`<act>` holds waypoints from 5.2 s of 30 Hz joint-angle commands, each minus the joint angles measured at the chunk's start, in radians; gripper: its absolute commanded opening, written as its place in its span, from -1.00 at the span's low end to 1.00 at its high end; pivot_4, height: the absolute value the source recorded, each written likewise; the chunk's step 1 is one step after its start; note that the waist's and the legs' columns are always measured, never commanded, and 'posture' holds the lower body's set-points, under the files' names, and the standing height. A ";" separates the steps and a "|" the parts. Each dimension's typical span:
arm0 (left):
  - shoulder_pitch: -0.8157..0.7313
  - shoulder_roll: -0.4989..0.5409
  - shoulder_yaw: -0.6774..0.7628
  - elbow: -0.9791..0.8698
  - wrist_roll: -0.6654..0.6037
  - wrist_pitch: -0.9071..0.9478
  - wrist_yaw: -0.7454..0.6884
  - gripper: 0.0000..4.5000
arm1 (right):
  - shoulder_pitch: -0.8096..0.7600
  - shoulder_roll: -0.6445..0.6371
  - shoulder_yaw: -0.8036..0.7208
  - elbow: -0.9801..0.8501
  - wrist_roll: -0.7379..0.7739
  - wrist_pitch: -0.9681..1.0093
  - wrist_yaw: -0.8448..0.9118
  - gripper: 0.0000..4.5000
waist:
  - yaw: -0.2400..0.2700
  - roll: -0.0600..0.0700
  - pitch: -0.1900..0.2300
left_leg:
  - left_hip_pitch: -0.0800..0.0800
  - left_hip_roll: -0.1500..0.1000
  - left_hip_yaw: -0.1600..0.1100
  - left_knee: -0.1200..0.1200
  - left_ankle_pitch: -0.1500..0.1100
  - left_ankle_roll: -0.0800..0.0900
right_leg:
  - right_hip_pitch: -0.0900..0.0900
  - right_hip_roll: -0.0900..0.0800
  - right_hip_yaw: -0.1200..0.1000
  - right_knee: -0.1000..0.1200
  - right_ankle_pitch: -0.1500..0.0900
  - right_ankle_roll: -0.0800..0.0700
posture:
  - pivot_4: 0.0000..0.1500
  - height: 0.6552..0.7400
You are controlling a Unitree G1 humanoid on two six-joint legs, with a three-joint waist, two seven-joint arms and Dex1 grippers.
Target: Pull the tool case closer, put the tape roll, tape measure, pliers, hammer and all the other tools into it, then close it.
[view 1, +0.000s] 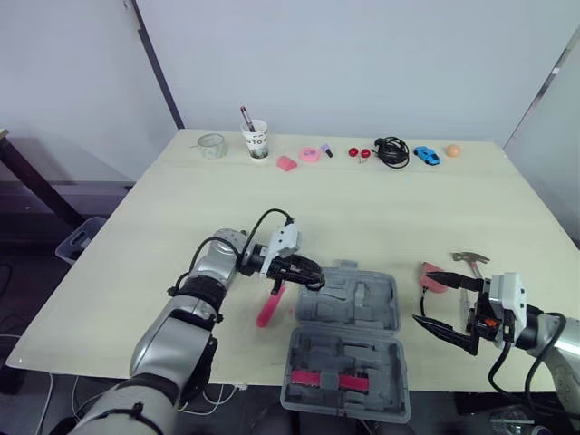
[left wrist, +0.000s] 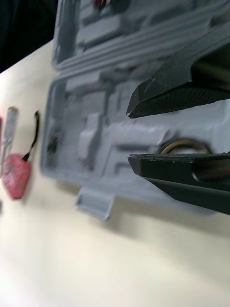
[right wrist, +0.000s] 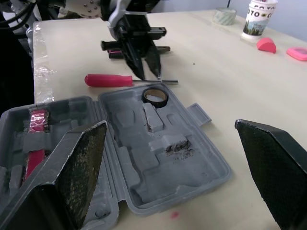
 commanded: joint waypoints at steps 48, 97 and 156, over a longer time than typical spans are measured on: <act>0.603 0.207 0.435 -0.866 -0.260 0.391 0.272 -0.42 | 0.068 0.051 -0.166 0.080 0.020 0.014 -0.229 1.00 | -0.019 0.001 -0.001 | 0.003 0.002 -0.001 0.000 0.000 0.000 | 0.000 -0.001 0.001 0.005 0.000 0.000 | 1.00 1.00; 0.979 0.370 0.454 -1.244 -0.348 0.378 0.341 0.98 | 0.226 0.237 -0.055 -0.181 -0.082 0.194 -0.607 1.00 | -0.024 0.005 -0.006 | 0.006 0.009 0.004 -0.007 0.000 -0.001 | -0.001 -0.005 0.005 -0.005 -0.002 -0.006 | 1.00 1.00; 0.599 0.417 0.188 -1.318 -0.368 0.472 0.173 1.00 | 0.081 0.426 0.110 -0.144 -0.374 0.580 -1.011 -0.72 | -0.027 0.005 -0.005 | 0.003 0.003 0.001 -0.007 0.000 -0.001 | -0.002 0.000 0.005 -0.005 -0.002 -0.005 | 1.00 1.00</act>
